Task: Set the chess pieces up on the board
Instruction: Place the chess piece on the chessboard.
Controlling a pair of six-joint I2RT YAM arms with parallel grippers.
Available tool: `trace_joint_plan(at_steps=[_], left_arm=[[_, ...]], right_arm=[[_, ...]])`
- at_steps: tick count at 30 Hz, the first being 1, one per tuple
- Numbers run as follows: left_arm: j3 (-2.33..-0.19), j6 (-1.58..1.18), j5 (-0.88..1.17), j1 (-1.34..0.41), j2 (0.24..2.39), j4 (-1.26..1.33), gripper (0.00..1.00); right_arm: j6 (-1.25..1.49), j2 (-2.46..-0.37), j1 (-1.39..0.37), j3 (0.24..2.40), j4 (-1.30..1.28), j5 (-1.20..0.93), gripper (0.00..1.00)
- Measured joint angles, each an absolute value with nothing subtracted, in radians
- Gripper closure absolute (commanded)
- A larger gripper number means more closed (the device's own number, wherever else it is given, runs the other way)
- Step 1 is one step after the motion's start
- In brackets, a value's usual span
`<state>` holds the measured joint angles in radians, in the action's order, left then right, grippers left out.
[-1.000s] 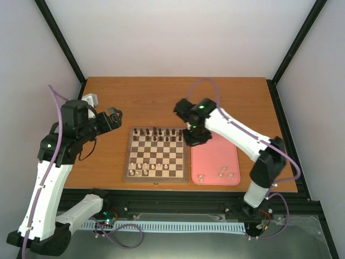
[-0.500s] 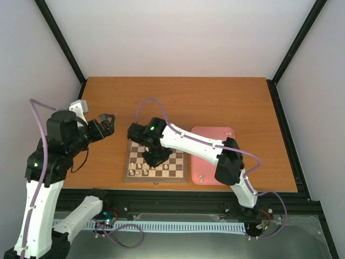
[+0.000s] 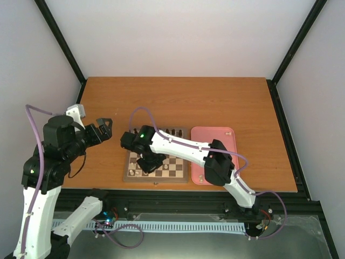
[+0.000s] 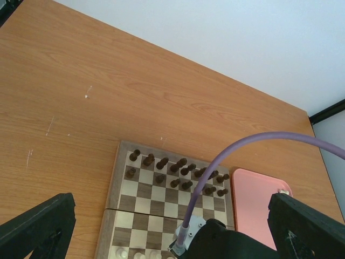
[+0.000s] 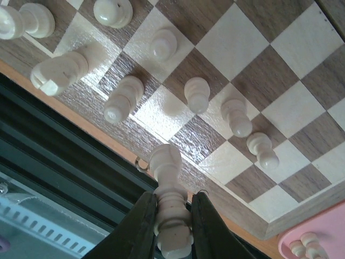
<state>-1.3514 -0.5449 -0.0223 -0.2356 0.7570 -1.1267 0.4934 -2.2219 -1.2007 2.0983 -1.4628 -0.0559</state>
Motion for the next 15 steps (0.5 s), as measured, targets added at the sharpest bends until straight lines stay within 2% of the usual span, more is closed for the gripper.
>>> trace_joint_plan(at_steps=[15], left_arm=[[-1.351,-0.541,-0.038,-0.236,0.759,-1.127,0.00]], right_arm=[[0.486,-2.273,-1.201,2.129,-1.439,-0.038,0.96]])
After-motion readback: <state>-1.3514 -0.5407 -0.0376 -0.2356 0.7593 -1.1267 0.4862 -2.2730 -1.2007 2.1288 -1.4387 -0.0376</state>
